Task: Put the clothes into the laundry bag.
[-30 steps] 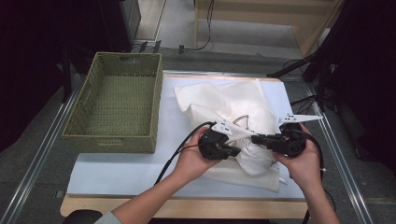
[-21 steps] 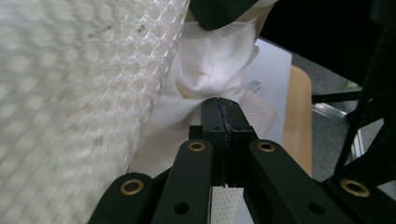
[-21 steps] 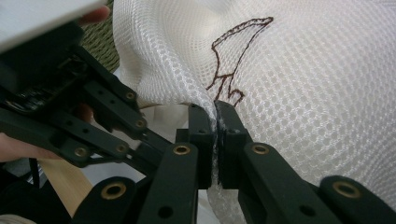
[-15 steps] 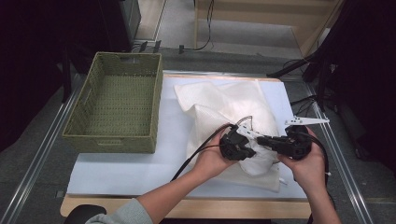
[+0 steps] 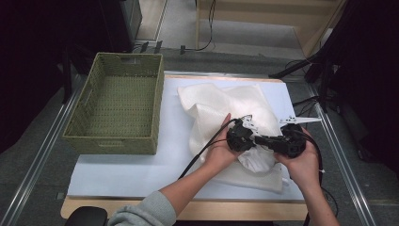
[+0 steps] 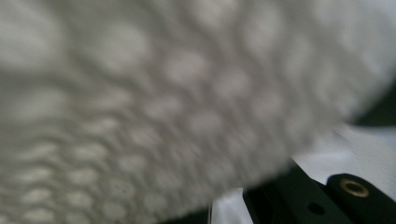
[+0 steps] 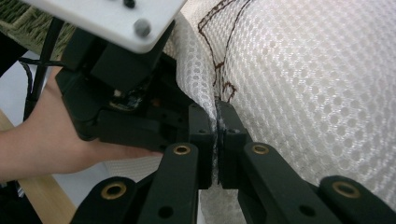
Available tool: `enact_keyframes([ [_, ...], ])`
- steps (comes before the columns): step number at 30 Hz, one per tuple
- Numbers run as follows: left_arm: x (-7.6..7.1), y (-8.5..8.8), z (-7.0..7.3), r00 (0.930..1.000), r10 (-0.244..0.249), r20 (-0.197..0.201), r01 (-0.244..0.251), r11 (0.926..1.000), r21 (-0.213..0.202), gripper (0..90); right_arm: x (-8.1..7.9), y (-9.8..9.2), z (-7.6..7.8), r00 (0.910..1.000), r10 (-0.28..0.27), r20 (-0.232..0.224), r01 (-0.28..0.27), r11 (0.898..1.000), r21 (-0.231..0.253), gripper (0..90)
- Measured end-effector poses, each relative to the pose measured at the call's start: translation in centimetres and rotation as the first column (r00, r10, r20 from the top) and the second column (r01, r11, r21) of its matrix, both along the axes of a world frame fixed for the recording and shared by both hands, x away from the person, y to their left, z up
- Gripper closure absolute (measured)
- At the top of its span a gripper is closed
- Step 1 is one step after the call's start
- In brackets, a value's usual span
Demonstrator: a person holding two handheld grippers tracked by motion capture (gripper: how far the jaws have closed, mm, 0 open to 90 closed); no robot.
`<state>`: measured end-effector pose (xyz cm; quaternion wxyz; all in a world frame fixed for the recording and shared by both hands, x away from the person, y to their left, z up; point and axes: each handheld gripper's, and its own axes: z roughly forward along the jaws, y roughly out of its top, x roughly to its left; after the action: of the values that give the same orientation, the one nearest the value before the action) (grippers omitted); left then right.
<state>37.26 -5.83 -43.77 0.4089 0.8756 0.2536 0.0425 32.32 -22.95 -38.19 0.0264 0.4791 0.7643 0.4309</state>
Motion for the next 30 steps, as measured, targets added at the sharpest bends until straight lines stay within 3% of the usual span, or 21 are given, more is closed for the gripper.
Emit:
enact_keyframes([
  [3,0.5,-0.2,0.2,0.9981,0.030,0.054,-0.031,0.9995,0.008,90.0,0.2,0.1,0.0,0.9999,-0.008,0.007,0.008,1.000,0.006,88.5],
  [5,1.0,0.1,0.5,0.9977,0.040,0.055,-0.041,0.9991,0.010,90.0,0.3,0.1,0.1,0.9997,-0.014,0.020,0.014,1.000,0.006,88.6],
  [8,1.6,0.8,0.4,1.0000,0.008,0.003,-0.008,1.0000,-0.003,90.0,0.4,-0.2,0.1,0.9992,-0.025,0.031,0.025,1.000,0.007,88.7],
  [12,1.2,1.1,1.0,0.9990,-0.010,-0.043,0.010,0.9999,0.005,90.0,0.6,-0.5,-0.1,0.9994,-0.026,0.023,0.026,1.000,0.008,88.6],
  [23,-2.4,1.7,3.8,0.9934,-0.112,-0.025,0.111,0.9936,-0.020,90.0,-0.4,-2.3,0.5,0.9983,-0.048,0.034,0.048,0.999,0.012,88.4],
  [30,-4.9,1.7,2.6,0.9892,-0.141,-0.037,0.141,0.9897,-0.027,90.0,-0.9,-2.4,0.4,0.9982,-0.049,0.035,0.049,0.999,0.001,88.3],
])
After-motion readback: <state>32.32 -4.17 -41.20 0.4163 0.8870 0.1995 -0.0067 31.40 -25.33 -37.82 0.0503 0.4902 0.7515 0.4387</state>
